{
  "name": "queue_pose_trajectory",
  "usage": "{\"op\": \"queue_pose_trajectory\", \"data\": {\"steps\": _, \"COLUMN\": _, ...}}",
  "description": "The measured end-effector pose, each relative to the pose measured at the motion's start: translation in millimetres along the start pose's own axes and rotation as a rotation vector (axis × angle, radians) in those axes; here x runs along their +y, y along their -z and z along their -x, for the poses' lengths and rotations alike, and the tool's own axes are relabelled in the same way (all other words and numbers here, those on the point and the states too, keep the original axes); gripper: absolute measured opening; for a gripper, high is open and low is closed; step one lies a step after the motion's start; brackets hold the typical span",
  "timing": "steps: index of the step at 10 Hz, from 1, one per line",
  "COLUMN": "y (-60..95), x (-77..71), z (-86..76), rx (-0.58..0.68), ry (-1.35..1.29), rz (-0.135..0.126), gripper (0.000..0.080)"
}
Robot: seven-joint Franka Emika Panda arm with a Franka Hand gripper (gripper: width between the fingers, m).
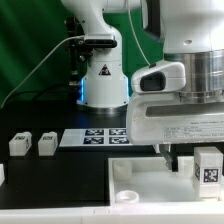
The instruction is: Assemble one leg
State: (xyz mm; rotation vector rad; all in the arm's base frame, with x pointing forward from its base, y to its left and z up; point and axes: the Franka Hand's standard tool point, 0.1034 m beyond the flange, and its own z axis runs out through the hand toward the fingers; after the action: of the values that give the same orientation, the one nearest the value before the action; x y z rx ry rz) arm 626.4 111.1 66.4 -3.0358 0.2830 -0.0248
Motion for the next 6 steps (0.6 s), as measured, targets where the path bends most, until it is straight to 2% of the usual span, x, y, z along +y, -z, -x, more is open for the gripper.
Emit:
{"op": "queue_pose_trajectory", "data": {"steps": 1, "y": 0.0, "x": 0.3, "z": -0.1, "rx": 0.000, "ry": 0.000, "rz": 0.000, "gripper": 0.0535}}
{"op": "queue_pose_trajectory", "data": {"steps": 2, "y": -0.1, "x": -1.1, "z": 0.4, "rx": -0.002, "ry": -0.087, "rz": -0.007, "gripper": 0.0535}}
{"op": "queue_pose_trajectory", "data": {"steps": 3, "y": -0.2, "x": -2.6, "z": 0.9, "rx": -0.004, "ry": -0.207, "rz": -0.011, "gripper": 0.0351}}
{"op": "queue_pose_trajectory", "data": {"steps": 4, "y": -0.3, "x": -3.0, "z": 1.1, "rx": -0.004, "ry": -0.284, "rz": -0.011, "gripper": 0.0351}}
{"op": "queue_pose_trajectory", "data": {"steps": 5, "y": -0.3, "x": -3.6, "z": 1.3, "rx": -0.006, "ry": -0.366, "rz": -0.013, "gripper": 0.0289}}
{"op": "queue_pose_trajectory", "data": {"steps": 6, "y": -0.4, "x": -3.8, "z": 1.4, "rx": -0.009, "ry": -0.487, "rz": -0.018, "gripper": 0.0289}}
